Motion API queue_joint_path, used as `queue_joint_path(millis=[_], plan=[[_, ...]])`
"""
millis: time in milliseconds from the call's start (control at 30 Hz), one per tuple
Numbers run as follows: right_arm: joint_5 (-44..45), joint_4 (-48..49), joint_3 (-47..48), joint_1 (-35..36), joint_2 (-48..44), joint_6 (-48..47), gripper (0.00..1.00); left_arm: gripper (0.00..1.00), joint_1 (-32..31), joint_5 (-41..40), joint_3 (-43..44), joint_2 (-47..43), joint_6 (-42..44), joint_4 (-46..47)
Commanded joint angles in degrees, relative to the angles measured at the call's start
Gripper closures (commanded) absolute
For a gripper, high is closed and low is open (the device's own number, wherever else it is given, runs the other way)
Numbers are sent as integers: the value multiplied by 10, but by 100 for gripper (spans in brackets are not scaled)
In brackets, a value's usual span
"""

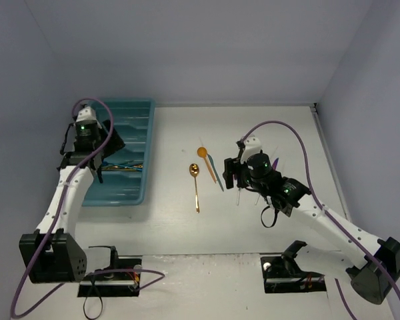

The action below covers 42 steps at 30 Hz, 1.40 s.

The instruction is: Sort the eating utensils into containers

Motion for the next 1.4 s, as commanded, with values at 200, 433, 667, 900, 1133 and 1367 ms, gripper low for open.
queue_joint_path(millis=[200,433,667,900,1133,1367], plan=[[79,4,-31,-47,-75,43,27,34,-282,-123,57,-21,-70,-56],[128,-23,-44,-65,-119,65,25,34,-436,-187,94,112,-127,-73],[150,-40,-49,-68,-147,69,24,35,-468,-178,142,265,-139,-75],[166,-49,-50,-68,-160,72,24,43,-467,-167,189,358,-147,-81],[172,-51,-51,-69,-163,74,23,54,-467,-164,209,412,-166,-94],[178,-52,-51,-69,-165,77,22,66,-457,-150,205,434,-187,-98]])
